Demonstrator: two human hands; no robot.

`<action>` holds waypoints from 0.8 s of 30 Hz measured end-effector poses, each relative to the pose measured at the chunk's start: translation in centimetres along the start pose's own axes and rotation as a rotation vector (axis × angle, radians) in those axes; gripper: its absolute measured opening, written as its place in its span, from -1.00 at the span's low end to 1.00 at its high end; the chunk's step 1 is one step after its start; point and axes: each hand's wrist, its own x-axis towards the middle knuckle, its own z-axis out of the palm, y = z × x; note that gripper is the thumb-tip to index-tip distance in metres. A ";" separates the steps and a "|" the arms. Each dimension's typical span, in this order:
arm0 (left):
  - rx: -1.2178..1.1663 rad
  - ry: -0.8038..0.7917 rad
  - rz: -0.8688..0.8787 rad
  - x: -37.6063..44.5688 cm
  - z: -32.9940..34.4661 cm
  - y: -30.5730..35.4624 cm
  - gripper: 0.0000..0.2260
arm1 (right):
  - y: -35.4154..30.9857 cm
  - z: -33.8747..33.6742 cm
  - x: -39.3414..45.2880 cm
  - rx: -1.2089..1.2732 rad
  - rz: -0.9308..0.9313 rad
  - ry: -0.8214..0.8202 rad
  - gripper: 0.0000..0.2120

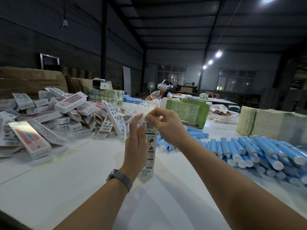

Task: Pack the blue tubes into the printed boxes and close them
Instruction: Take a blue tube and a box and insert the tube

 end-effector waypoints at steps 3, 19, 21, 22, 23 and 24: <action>-0.003 -0.023 0.010 0.0 0.1 -0.2 -0.77 | 0.3 0.2 -0.3 -0.014 -0.014 0.000 -0.90; -0.047 -0.041 -0.003 0.2 0.0 0.8 -0.81 | 1.6 2.4 -1.8 0.053 -0.053 0.261 -0.82; -0.053 -0.038 -0.004 0.2 0.0 0.8 -0.82 | 1.6 2.5 -1.9 0.066 -0.053 0.290 -0.83; -0.049 -0.038 -0.004 0.2 0.0 0.7 -0.83 | 1.7 2.7 -2.0 0.072 -0.055 0.303 -0.84; -0.042 -0.038 -0.003 0.2 0.0 0.7 -0.84 | 1.8 2.8 -2.1 0.078 -0.058 0.316 -0.84; -0.036 -0.039 -0.004 0.2 0.0 0.7 -0.85 | 1.8 2.9 -2.3 0.084 -0.060 0.327 -0.83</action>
